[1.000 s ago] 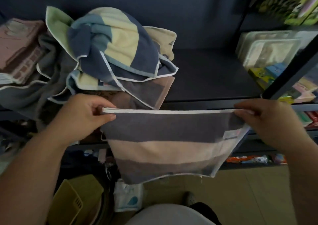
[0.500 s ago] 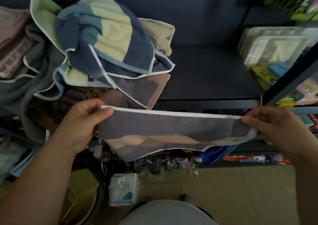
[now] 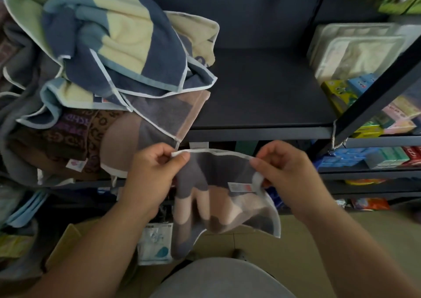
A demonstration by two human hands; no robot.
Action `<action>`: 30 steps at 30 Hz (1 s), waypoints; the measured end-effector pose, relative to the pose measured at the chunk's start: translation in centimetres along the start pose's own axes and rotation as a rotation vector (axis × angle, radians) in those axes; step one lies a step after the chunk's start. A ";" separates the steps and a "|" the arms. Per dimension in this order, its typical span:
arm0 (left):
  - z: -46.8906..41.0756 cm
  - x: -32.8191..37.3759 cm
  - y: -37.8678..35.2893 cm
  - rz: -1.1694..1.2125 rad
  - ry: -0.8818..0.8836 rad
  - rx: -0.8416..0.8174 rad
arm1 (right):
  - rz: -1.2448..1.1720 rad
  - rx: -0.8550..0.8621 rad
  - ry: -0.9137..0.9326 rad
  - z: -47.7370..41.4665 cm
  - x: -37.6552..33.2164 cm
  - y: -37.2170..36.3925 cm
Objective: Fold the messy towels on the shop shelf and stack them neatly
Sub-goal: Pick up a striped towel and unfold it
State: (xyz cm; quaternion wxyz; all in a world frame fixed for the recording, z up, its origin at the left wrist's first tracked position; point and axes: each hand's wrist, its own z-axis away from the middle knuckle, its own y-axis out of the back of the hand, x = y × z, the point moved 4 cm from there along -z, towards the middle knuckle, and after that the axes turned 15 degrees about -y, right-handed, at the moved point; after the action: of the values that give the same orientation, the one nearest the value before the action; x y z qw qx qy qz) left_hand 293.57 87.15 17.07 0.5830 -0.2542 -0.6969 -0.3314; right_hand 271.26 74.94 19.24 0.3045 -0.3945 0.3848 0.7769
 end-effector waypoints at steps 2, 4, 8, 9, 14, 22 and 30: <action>0.7 0.9 -1.8 0.046 0.002 -0.046 | -0.124 -0.052 0.051 0.4 -0.4 -1.4; 1.4 1.7 -3.3 0.056 -0.014 -0.107 | -0.230 -0.107 0.096 0.5 -0.8 -2.4; 2.3 2.4 -4.7 0.036 -0.012 -0.176 | -0.262 -0.176 0.114 0.2 -0.6 -2.8; 2.4 2.3 -4.8 0.021 -0.013 -0.180 | -0.256 -0.202 0.109 0.1 -0.3 -2.7; 2.2 2.3 -4.8 0.021 -0.026 -0.183 | -0.215 -0.319 0.139 0.0 -0.1 -2.4; 1.5 2.1 -5.0 -0.029 0.001 -0.199 | 0.102 -0.203 0.342 -0.4 -0.4 -2.0; 1.9 2.5 -4.9 0.022 -0.054 -0.310 | 0.152 -0.028 0.580 0.0 -1.4 -2.3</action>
State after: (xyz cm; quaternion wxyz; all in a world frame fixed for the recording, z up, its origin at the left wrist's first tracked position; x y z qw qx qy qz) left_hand 288.26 85.31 18.51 0.5215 -0.3576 -0.6501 -0.4214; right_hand 273.77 75.90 19.56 0.1174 -0.5742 0.4733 0.6576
